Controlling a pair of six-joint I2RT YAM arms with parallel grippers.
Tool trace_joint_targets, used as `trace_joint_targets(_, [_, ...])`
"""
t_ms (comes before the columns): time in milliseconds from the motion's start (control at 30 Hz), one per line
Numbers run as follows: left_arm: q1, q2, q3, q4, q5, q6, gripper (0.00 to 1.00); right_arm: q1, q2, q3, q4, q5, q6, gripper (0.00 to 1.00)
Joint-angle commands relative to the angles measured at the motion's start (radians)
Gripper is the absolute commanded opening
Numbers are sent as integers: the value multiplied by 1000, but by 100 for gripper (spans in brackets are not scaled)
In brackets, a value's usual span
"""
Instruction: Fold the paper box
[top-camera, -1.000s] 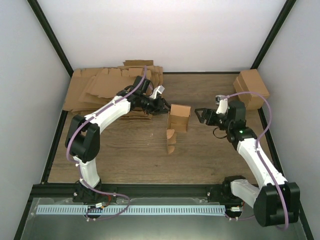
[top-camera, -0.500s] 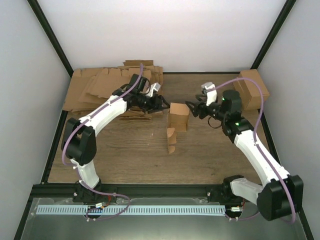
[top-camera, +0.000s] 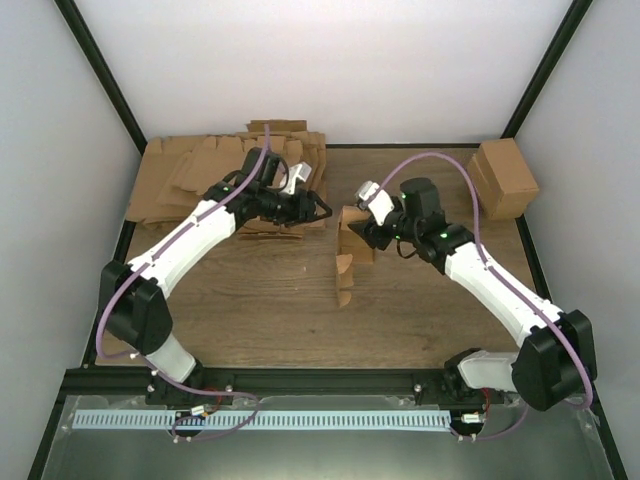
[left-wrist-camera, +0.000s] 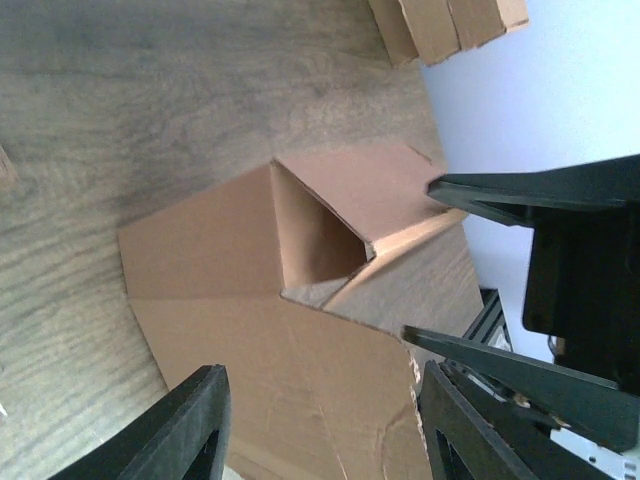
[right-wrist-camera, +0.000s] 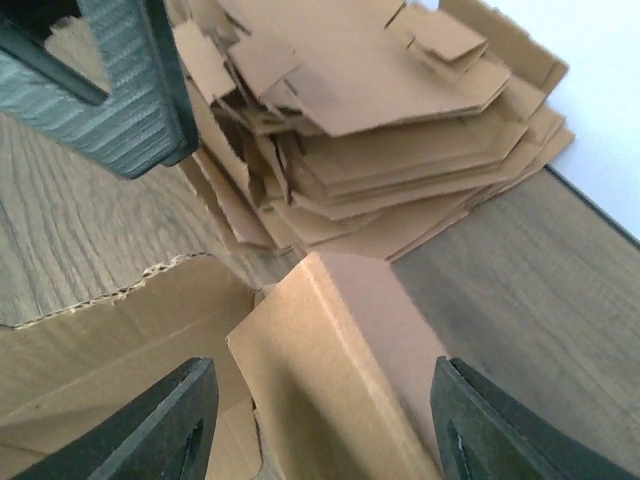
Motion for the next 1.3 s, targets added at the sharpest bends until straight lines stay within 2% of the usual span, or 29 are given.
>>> trace_joint_targets(0, [-21,-31,-55,11,37,21,55,68,27,19,-46,154,-95,58])
trace_joint_targets(100, [-21,-22,-75,22,35,25,54,84,43,12,-41,221,-118,53])
trace_joint_targets(300, [3,18,-87,87,68,10,49,90,38,-18,8,256,-165,47])
trace_joint_targets(467, [30,85,-60,136,103,-3,45,98,41,-50,72,330,-195,51])
trace_joint_targets(567, [33,124,-29,146,113,-2,46,99,8,-66,102,321,-192,52])
trace_joint_targets(733, [36,168,17,184,136,-20,52,100,-47,-84,128,343,-193,53])
trace_joint_targets(833, [37,192,35,201,143,-32,56,98,-76,-89,145,349,-174,60])
trace_joint_targets(967, [37,211,43,232,164,-55,57,97,-113,-83,147,360,-79,62])
trace_joint_targets(1067, [36,214,46,258,183,-73,60,82,-150,-82,141,319,57,65])
trace_joint_targets(1200, [29,226,54,272,208,-88,58,31,-164,-61,106,335,371,82])
trace_joint_targets(1267, [26,234,60,264,214,-83,56,2,-132,-17,8,338,519,82])
